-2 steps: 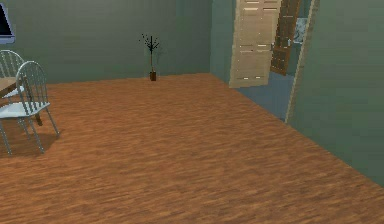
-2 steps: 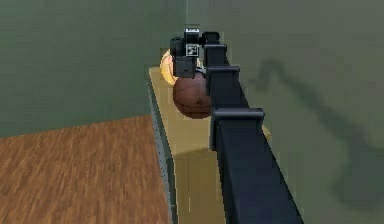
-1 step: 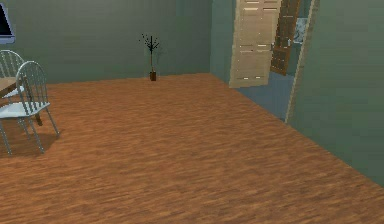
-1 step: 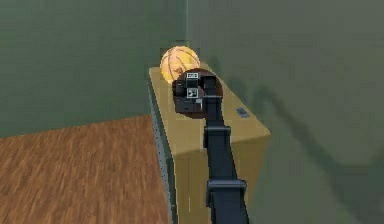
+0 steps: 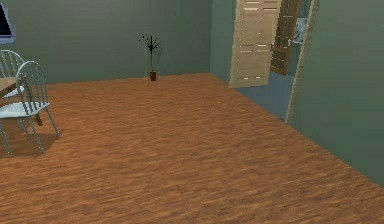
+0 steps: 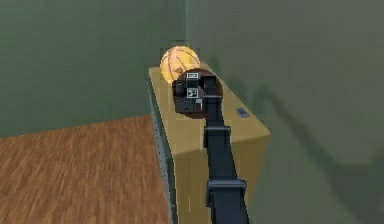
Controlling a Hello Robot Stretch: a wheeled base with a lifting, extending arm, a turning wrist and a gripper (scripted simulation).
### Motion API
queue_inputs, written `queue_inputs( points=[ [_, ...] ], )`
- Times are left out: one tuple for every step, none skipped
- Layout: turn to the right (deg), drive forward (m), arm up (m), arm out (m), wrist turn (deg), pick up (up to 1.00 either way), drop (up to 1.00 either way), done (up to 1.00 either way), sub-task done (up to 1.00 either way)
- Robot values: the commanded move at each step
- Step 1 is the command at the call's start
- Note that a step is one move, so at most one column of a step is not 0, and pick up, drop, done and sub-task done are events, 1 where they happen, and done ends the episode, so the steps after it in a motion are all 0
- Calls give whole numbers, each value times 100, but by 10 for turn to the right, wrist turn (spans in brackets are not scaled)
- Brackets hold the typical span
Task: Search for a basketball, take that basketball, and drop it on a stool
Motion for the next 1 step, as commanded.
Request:
queue_inputs(
  points=[
    [0,0,10,0,0,0,0,0,0]
  ],
)
